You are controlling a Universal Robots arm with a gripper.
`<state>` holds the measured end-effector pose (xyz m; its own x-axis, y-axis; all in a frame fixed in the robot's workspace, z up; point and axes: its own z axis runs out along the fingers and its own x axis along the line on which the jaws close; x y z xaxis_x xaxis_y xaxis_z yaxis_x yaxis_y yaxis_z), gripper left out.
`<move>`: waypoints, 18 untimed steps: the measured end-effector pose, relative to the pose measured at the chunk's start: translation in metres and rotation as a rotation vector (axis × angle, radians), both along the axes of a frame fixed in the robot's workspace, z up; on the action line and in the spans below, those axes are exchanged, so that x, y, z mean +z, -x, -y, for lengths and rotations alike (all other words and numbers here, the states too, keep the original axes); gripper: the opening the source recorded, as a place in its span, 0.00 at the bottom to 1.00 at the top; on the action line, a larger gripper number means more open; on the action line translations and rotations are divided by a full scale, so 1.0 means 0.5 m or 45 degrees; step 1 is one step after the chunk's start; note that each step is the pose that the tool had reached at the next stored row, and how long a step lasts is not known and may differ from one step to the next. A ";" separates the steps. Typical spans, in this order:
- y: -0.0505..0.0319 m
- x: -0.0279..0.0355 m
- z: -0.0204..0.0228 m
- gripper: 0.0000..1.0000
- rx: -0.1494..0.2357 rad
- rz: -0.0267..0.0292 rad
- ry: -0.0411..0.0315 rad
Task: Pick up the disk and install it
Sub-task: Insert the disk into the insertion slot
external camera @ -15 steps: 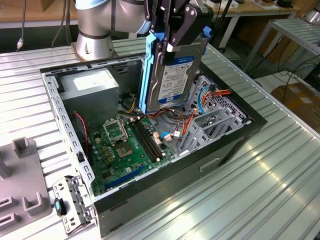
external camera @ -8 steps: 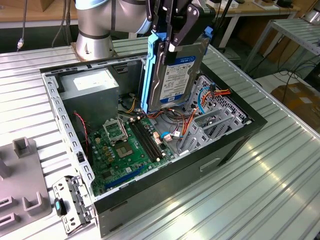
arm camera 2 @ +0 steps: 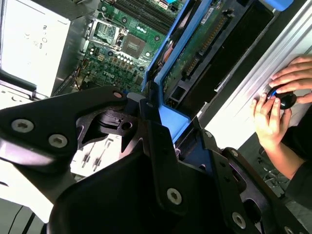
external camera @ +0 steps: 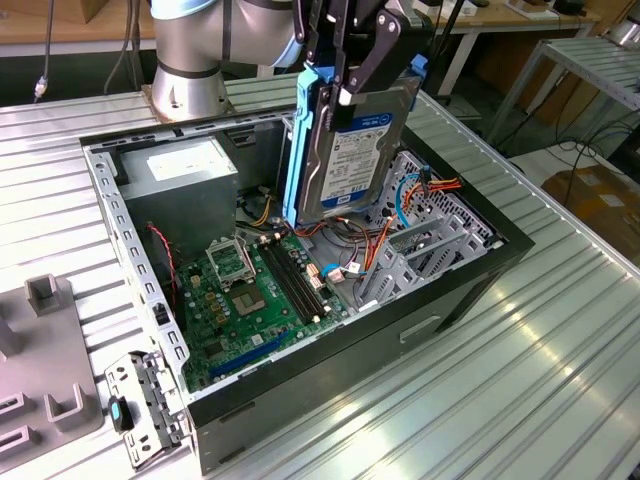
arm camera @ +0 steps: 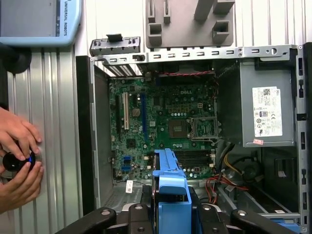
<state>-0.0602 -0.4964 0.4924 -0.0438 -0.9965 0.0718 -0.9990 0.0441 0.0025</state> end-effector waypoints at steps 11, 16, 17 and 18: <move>-0.003 -0.001 0.0312 0.37 0.000 0.0001 -0.0001; -0.006 -0.001 0.0335 0.37 0.000 0.0000 0.0000; -0.007 -0.002 0.0341 0.37 0.000 0.0000 0.0000; -0.008 -0.002 0.0349 0.37 0.000 0.0000 0.0000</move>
<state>-0.0564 -0.5139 0.4916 -0.0439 -0.9965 0.0718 -0.9990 0.0442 0.0025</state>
